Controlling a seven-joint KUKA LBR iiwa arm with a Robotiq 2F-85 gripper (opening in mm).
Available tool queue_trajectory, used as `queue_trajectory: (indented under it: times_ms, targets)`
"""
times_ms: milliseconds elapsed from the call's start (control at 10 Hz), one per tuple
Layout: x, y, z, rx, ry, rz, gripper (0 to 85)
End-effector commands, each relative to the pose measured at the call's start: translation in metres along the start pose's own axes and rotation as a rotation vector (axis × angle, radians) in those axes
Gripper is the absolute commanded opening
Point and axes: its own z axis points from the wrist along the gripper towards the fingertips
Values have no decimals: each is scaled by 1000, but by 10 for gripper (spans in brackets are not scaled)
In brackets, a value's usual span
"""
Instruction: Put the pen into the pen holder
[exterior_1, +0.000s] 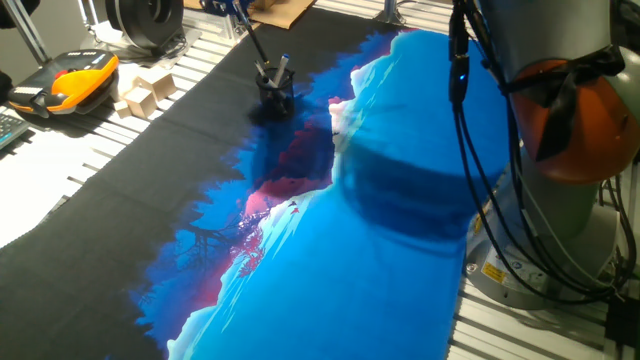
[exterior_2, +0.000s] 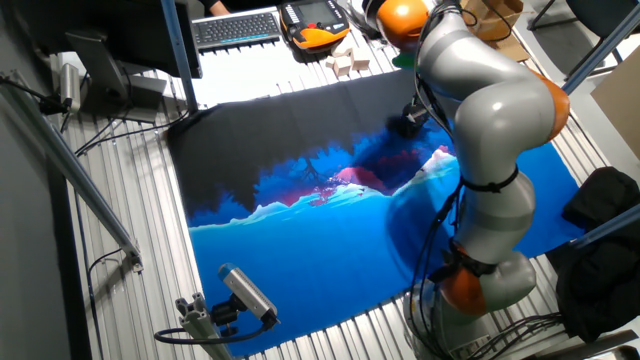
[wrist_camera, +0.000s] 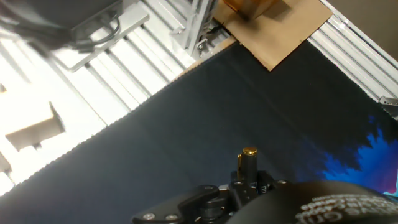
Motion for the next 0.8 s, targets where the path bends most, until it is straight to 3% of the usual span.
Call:
queue_trajectory:
  times_ms: [0,200,700]
  targets:
    - [-1,2,3,12,-7,13,0]
    - [-2,5,8,55,-28,50,0]
    - [1,9,23,71,-55,73,0]
